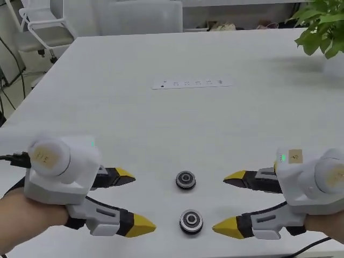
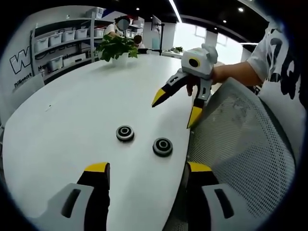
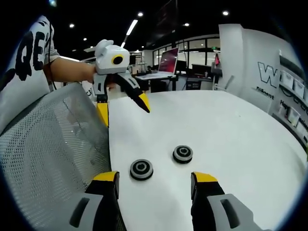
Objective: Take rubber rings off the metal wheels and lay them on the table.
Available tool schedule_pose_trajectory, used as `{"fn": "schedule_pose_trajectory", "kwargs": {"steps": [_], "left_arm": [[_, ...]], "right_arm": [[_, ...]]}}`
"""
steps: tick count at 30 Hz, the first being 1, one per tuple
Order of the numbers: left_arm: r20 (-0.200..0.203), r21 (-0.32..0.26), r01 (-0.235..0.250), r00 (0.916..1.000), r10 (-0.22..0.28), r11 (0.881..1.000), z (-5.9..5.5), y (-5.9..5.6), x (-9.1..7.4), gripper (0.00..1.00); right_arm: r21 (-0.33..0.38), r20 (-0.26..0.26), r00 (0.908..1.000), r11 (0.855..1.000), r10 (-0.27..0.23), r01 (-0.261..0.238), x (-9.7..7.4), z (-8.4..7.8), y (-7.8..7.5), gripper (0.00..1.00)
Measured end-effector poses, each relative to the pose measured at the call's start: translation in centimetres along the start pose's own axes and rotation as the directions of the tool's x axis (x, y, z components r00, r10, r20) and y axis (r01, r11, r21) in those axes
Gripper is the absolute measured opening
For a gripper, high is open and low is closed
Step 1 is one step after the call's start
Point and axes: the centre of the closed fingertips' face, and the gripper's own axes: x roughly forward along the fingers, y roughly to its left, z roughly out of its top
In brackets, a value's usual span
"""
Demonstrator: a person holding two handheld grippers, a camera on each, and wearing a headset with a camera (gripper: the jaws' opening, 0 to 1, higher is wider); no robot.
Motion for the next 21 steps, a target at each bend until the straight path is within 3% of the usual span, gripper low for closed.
{"fn": "schedule_pose_trajectory", "kwargs": {"steps": [21], "left_arm": [[-0.035, 0.041, 0.07, 0.997, -0.069, 0.997, 0.5, -0.8, 2.6, 0.53]], "right_arm": [[0.016, -0.004, 0.9994, 0.999, 0.034, -0.034, 1.0, -1.0, -0.2, 0.52]]}}
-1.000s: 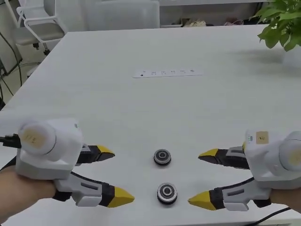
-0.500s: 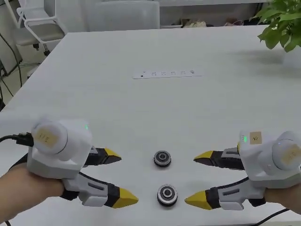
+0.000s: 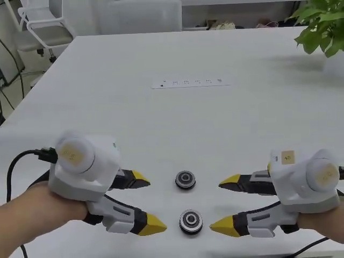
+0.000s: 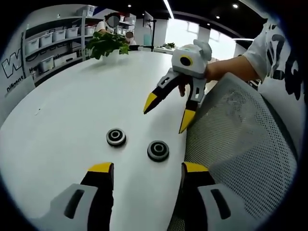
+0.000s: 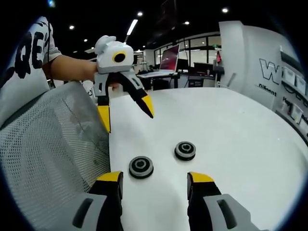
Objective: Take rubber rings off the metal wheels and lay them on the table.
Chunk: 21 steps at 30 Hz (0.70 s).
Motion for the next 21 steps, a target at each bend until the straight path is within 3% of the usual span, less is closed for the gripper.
{"fn": "schedule_pose_trajectory", "kwargs": {"steps": [21], "left_arm": [[-0.036, 0.053, 0.097, 0.9949, -0.095, 0.994, 0.5, -2.0, 3.0, 0.43]], "right_arm": [[-0.007, -0.016, 0.9982, 0.998, 0.058, -0.058, 1.2, -1.2, 0.6, 0.47]]}}
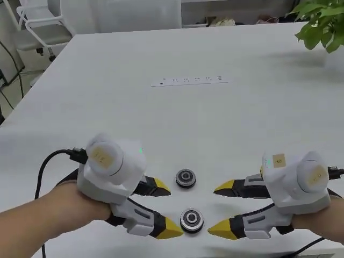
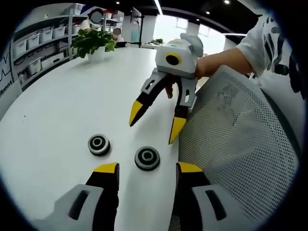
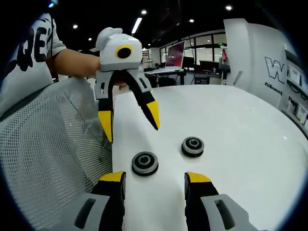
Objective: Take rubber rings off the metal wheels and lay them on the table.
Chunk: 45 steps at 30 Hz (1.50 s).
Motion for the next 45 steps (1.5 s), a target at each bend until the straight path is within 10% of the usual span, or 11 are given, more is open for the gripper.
{"fn": "schedule_pose_trajectory", "kwargs": {"steps": [45], "left_arm": [[-0.044, 0.044, 0.05, 0.9979, -0.048, 0.998, -0.2, -0.7, 3.6, 0.16]], "right_arm": [[0.004, -0.015, 0.9997, 1.0, 0.022, -0.022, 0.5, -0.5, 0.6, 0.45]]}}
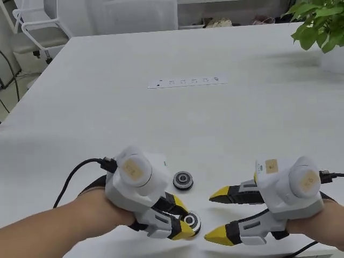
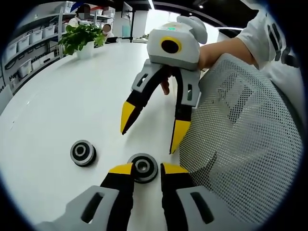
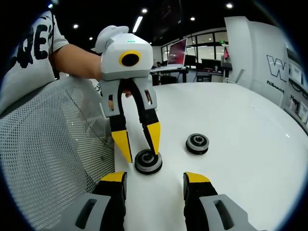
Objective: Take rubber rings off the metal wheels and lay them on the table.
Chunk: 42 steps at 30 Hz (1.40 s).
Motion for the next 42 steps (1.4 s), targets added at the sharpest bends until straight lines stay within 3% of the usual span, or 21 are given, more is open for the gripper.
{"fn": "schedule_pose_trajectory", "kwargs": {"steps": [7, 14, 33, 42], "left_arm": [[0.016, 0.003, -0.036, 0.9992, 0.036, 0.999, 0.0, 0.5, 0.0, 0.1], [0.009, 0.071, -0.075, 0.9971, 0.075, 0.995, 0.0, 0.6, 0.2, 0.08], [0.045, 0.07, -0.114, 0.9928, 0.111, 0.991, 0.1, 0.8, 0.4, 0.07], [0.056, 0.068, -0.123, 0.9913, 0.119, 0.99, 0.2, 0.9, 0.5, 0.07]], "right_arm": [[-0.002, -0.009, 1.0, 1.0, -0.001, 0.001, 0.1, -0.4, -0.1, 0.45], [-0.003, -0.009, 1.0, 1.0, 0.001, -0.001, 0.3, -0.4, -0.1, 0.45], [-0.002, 0.001, 0.9994, 0.999, 0.034, -0.034, 1.3, -0.3, -0.1, 0.41], [-0.008, 0.023, 0.9978, 0.998, 0.062, -0.062, 2.0, 0.3, 0.7, 0.36]]}}
